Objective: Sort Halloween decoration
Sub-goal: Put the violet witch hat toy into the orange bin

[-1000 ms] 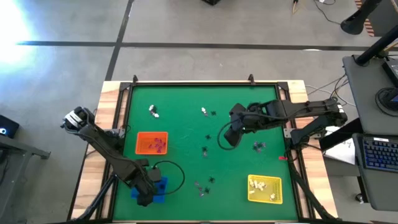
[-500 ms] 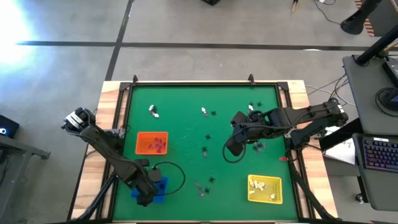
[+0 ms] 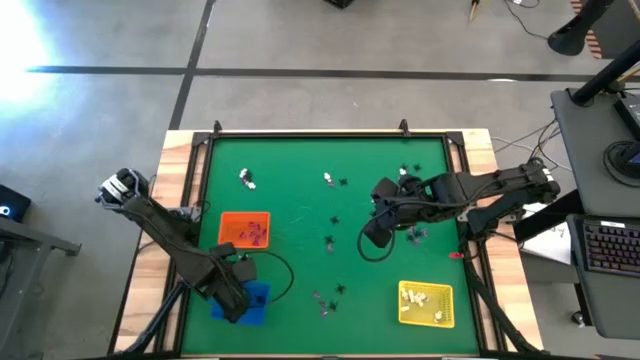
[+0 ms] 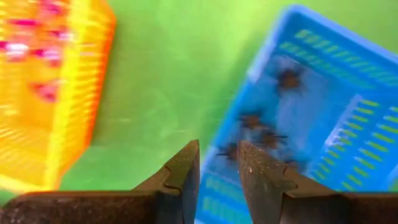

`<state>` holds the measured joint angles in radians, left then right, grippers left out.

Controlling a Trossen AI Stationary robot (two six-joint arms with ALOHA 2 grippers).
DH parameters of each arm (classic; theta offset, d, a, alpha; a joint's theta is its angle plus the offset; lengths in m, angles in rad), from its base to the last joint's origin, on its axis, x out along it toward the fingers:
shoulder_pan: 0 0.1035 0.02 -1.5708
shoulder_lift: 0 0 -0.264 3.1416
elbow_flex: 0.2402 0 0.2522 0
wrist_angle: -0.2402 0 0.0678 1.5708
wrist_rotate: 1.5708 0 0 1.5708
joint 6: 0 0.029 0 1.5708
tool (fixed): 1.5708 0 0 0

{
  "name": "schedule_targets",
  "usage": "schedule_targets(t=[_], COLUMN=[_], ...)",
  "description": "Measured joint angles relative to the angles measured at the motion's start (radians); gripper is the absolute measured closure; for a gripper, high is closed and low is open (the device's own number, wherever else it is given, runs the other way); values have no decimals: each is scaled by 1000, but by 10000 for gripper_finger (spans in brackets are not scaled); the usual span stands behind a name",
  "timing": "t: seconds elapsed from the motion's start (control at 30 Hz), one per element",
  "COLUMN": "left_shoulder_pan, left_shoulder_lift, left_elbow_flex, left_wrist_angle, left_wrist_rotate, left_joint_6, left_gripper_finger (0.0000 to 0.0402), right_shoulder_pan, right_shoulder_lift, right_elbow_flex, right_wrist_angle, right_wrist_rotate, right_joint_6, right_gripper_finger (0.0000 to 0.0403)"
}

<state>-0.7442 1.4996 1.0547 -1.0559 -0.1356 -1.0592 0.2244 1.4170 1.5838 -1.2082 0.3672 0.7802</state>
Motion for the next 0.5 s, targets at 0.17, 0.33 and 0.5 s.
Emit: schedule_targets(t=[0.17, 0.33, 0.5], left_shoulder_pan=[25, 72, 106], left_shoulder_lift=[-83, -176, -250], left_elbow_flex=[9, 9, 9], left_wrist_angle=[-88, -86, -89], left_wrist_rotate=[-143, -222, -223], left_joint_6=[-24, -27, -28], left_gripper_finger=[311, 311, 311], right_shoulder_pan=[-59, -170, -333], right_shoulder_lift=[0, 0, 0], right_elbow_flex=[-64, -163, -267], right_wrist_angle=[-21, -20, -9], right_wrist_rotate=[0, 0, 1], right_joint_6=[-7, -7, 3], right_gripper_finger=[317, 326, 315])
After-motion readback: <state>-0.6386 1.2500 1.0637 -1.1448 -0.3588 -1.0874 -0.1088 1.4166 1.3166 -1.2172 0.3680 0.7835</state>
